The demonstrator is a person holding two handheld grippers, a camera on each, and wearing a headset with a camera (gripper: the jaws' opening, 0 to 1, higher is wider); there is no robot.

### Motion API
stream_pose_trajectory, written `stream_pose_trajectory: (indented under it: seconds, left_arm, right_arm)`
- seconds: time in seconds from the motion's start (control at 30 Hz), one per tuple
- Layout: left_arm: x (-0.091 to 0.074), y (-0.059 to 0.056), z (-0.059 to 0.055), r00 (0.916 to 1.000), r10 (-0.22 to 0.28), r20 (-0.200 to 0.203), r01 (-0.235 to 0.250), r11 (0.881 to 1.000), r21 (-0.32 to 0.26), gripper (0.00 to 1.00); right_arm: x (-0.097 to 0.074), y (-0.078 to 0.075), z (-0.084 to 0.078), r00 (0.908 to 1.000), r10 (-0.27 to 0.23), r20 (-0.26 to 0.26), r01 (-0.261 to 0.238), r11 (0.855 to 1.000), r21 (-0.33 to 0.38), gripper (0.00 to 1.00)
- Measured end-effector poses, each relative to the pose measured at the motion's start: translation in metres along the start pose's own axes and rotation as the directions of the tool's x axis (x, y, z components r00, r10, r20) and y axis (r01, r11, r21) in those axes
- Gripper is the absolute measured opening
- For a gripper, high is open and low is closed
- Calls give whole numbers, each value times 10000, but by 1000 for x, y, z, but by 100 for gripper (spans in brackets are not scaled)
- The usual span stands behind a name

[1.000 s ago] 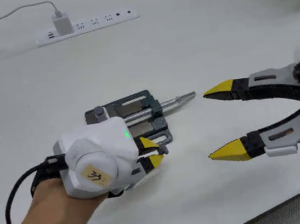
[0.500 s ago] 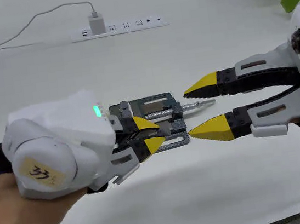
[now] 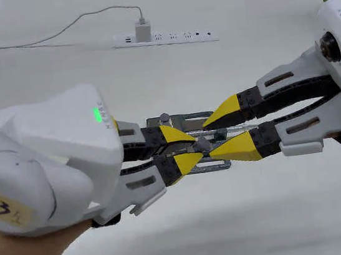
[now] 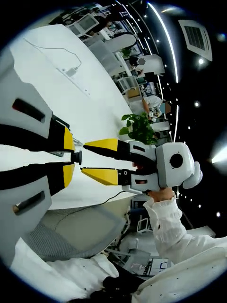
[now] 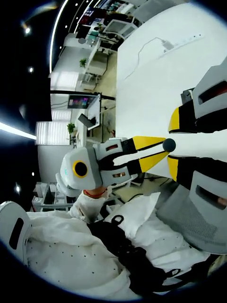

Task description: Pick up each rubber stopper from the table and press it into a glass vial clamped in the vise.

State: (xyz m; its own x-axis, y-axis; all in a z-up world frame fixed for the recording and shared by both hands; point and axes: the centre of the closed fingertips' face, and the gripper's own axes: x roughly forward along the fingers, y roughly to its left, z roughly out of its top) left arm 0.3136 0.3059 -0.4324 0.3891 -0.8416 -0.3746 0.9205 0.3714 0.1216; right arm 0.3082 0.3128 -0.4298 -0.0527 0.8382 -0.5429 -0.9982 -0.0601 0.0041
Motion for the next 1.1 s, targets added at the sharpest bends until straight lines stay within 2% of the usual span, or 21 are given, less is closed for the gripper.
stream_pose_trajectory:
  seconds: [0.37,1.1]
  left_arm:
    - [-12,-3,6,9993,160,328,-159,9999,-15,4]
    - [-20,-2,11,9981,346,509,-349,9994,49,4]
  right_arm:
    - [4,10,10,9992,347,-182,-353,9988,-345,9]
    - [2,15,22,9995,239,-190,-250,9978,-610,6]
